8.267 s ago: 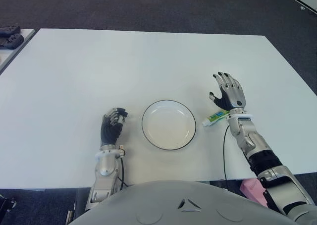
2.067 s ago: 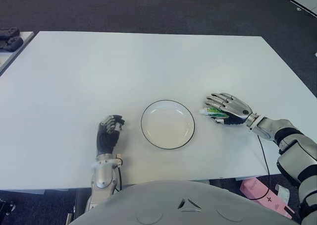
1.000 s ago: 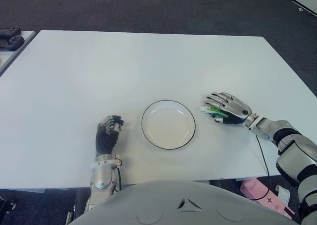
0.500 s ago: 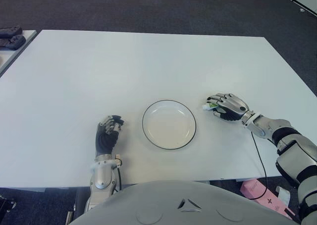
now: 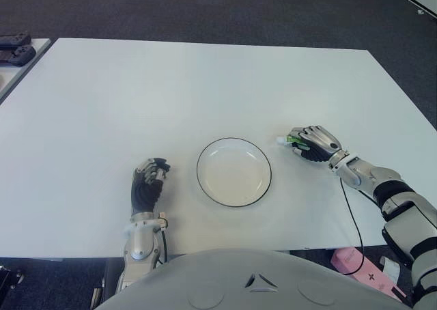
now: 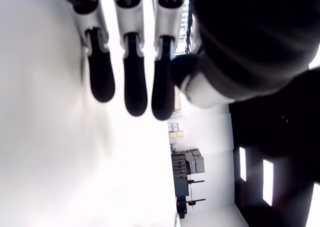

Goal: Put the toothpaste on the table into the plate.

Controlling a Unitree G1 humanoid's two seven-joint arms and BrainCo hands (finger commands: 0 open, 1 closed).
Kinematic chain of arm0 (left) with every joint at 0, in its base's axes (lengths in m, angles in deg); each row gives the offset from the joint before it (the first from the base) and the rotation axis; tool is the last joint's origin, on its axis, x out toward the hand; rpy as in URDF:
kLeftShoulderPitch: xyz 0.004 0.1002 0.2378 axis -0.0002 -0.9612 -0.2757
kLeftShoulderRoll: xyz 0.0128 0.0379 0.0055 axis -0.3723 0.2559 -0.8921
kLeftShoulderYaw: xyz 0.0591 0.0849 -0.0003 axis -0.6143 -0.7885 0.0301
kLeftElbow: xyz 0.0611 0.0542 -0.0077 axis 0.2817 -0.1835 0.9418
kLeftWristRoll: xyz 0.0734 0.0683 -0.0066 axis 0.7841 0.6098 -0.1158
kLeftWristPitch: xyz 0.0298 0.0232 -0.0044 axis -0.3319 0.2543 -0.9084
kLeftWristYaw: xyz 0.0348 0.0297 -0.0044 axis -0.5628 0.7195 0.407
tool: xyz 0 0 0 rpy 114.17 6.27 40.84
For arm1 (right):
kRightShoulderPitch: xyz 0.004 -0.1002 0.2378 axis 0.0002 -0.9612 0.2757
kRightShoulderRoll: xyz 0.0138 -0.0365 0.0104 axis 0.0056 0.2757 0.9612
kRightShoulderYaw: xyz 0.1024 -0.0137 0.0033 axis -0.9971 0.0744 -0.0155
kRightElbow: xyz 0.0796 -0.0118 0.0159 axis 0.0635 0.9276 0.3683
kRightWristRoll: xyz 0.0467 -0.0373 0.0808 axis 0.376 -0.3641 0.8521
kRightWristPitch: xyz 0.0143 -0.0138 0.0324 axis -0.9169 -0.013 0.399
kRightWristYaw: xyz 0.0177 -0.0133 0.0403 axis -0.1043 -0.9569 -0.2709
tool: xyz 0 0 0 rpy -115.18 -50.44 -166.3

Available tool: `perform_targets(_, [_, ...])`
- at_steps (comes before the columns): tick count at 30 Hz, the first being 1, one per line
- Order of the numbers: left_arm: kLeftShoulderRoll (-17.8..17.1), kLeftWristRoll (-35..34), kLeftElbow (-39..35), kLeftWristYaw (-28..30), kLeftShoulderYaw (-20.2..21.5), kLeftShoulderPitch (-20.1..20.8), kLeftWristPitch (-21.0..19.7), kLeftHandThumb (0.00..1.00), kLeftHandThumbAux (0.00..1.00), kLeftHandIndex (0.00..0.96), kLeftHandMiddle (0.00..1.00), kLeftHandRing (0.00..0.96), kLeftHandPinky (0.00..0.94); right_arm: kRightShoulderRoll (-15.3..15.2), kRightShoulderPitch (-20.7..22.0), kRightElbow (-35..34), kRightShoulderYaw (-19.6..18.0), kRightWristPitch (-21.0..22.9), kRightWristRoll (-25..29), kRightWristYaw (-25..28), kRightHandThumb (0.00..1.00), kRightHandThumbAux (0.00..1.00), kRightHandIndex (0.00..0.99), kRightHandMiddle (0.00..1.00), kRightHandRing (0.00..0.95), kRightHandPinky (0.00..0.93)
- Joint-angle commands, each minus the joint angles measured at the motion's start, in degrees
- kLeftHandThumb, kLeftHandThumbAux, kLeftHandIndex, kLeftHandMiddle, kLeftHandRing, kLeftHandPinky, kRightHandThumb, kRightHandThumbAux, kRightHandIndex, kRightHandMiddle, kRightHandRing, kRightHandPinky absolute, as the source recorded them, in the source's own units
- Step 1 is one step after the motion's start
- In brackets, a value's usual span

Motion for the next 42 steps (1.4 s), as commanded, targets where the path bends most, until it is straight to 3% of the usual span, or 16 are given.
perform_targets(1, [0.1,-0.4,0.7,0.2,0.0,0.1,-1.1,0.709,0.719,0.426,0.485,0.473,0.457,-1.5,-4.5,-5.0,-3.1,1.1,3.4,7.2,0.740,0.708,0.441,0.833,0.828,0.839])
perform_targets(10, [0.3,-0.7,0.8,0.0,-0.1,0.2,-0.9,0.710,0.719,0.427,0.480,0.463,0.448,-1.7,-10.3,-15.3,-10.3,4.9,8.5,14.6,0.740,0.712,0.440,0.860,0.853,0.828])
perform_targets(19, [0.4,-0.8,1.0,0.0,0.0,0.3,-1.3,0.708,0.719,0.427,0.478,0.463,0.448,-0.1,-18.3,-27.9,-18.7,8.0,13.7,16.9,0.739,0.713,0.440,0.867,0.859,0.830])
perform_targets(25, [0.4,-1.2,1.7,0.0,0.0,0.7,-0.5,0.709,0.719,0.427,0.485,0.466,0.458,4.5,-23.6,-37.9,-23.6,12.0,17.3,17.4,0.738,0.714,0.439,0.877,0.869,0.871])
perform_targets(32, [0.4,-0.7,2.6,-0.3,0.0,1.3,-0.2,0.710,0.720,0.427,0.495,0.475,0.459,11.7,-27.4,-43.5,-27.1,15.0,20.3,16.7,0.737,0.714,0.439,0.884,0.877,0.893])
perform_targets(42, [0.3,-0.2,3.5,-0.3,-0.1,2.3,-0.2,0.708,0.721,0.425,0.489,0.470,0.457,24.2,-26.8,-42.9,-28.4,10.7,21.4,9.8,0.739,0.713,0.439,0.892,0.886,0.890])
